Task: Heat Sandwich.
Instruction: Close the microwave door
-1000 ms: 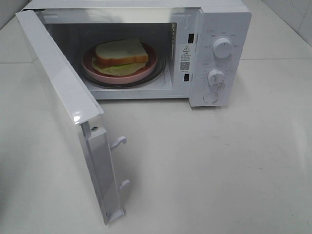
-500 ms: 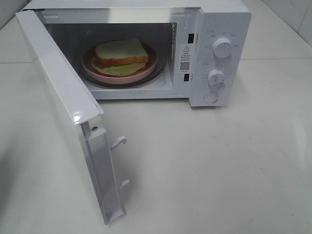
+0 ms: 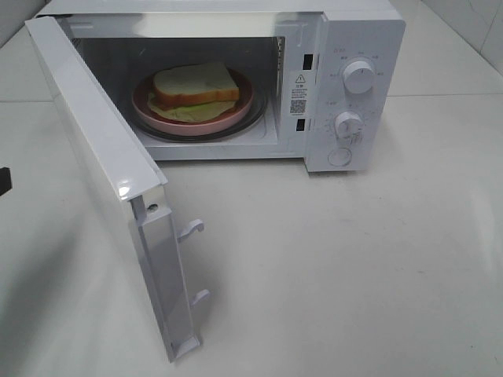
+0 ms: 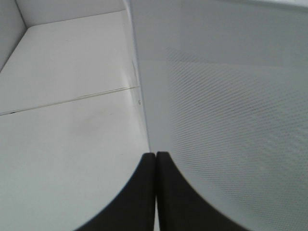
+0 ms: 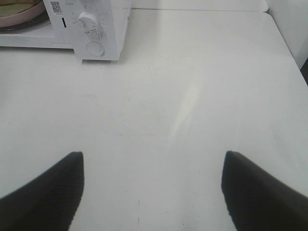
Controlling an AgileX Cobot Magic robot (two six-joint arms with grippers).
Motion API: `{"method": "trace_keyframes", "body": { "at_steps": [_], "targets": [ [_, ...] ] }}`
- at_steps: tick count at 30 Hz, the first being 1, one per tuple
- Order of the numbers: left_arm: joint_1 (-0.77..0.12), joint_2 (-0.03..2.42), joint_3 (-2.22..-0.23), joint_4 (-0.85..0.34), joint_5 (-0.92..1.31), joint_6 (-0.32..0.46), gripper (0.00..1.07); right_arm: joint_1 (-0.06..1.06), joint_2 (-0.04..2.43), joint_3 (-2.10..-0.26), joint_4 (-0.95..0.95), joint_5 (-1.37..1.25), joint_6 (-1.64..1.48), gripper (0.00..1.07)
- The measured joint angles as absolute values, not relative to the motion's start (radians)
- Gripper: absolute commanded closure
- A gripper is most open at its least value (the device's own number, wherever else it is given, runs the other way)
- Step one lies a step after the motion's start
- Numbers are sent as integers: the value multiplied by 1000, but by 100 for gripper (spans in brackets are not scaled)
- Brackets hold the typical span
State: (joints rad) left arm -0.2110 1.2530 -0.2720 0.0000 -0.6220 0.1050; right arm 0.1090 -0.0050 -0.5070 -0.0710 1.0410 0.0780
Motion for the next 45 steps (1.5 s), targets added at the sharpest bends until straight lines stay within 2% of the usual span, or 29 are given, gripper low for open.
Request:
{"method": "trace_keyframes", "body": {
  "at_steps": [9,15,16,24,37,45],
  "targets": [
    [-338,1370,-289,-6,-720,105,106,109,-5,-507,-71,1041,78,31],
    [-428,1444,-317,-64,-745,105,106,109,-5,-507,-71,1041,78,31],
    [-457,1467,-335,-102,-746,104,106,109,-5,-507,-71,1041,78,31],
    [-565,1571,-442,-153,-753,105,106,109,-5,-507,-71,1041,78,31],
    [-689,1743,-689,-226,-739,110,106,109,-5,-507,-71,1041,78,31],
    [-726,1817,-833,-245,-688,113,106,109,-5,-507,-71,1041,78,31]
  ]
}}
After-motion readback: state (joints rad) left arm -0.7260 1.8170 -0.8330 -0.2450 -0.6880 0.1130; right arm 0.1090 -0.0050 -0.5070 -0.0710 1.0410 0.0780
